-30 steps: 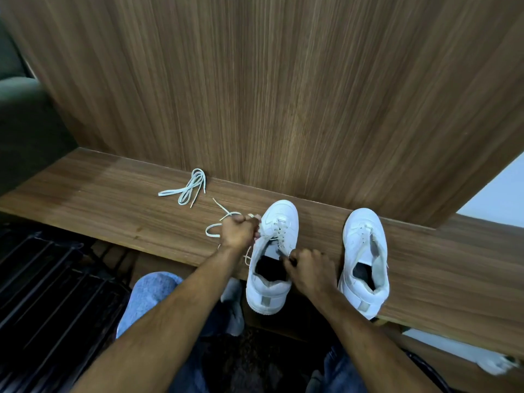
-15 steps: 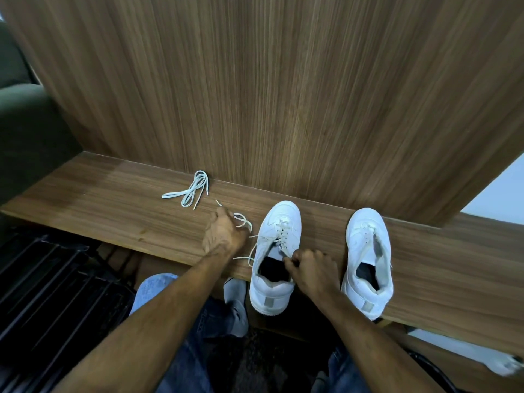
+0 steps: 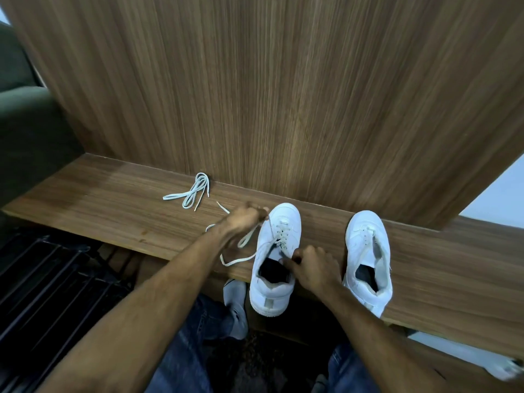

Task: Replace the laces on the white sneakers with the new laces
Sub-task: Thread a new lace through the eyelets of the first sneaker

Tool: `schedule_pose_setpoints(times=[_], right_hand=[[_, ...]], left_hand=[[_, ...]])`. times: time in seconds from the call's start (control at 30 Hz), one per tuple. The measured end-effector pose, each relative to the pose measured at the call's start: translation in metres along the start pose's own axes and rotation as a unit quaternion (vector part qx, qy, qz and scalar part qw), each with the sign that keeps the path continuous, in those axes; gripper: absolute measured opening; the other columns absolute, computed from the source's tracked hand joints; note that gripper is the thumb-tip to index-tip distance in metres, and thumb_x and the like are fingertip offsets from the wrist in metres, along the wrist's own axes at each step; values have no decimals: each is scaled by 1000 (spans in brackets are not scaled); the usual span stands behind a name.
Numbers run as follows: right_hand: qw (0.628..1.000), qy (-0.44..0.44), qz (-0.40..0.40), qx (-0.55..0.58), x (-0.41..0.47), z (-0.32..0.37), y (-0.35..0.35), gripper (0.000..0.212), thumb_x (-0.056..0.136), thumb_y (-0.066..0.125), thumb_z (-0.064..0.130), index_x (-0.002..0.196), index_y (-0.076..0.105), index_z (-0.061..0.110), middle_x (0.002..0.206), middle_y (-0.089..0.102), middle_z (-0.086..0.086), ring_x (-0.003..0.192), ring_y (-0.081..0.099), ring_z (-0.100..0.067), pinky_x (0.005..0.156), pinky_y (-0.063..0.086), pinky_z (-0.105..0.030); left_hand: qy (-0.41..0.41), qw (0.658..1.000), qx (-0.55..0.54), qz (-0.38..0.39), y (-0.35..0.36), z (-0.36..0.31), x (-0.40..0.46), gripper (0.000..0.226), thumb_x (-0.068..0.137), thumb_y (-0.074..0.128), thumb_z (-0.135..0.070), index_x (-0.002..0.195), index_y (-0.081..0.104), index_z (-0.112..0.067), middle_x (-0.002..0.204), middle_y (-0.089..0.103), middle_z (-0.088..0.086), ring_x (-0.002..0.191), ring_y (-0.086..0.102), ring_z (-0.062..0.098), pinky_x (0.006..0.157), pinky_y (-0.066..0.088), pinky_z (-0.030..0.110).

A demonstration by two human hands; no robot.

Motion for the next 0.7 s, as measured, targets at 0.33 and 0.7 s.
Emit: schedule_pose_setpoints(times=[0.33, 0.7], right_hand=[[877, -45, -14, 478, 34, 33, -66, 4, 93, 60, 10, 94, 62, 13, 66, 63, -11, 37, 48, -16, 38, 40, -22], [882, -3, 22, 470, 24, 10, -45, 17, 90, 60, 3, 105, 62, 11, 73, 65, -15, 38, 48, -16, 43, 44, -26]], left_hand=[[110, 991, 58, 49, 12, -69, -11, 27, 92, 63, -27, 78, 62, -5, 60, 53, 0, 52, 43, 6, 54, 35, 20], [146, 986, 12, 85, 6, -47, -11, 15, 93, 60, -9, 84, 67, 0, 76, 65, 2, 70, 57, 3, 70, 46, 15]])
Point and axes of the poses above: each hand's wrist, its own x-axis towards the middle knuckle, its own y-axis out of the palm, z = x × y, the point moved 5 cm from there along x, towards the middle knuckle
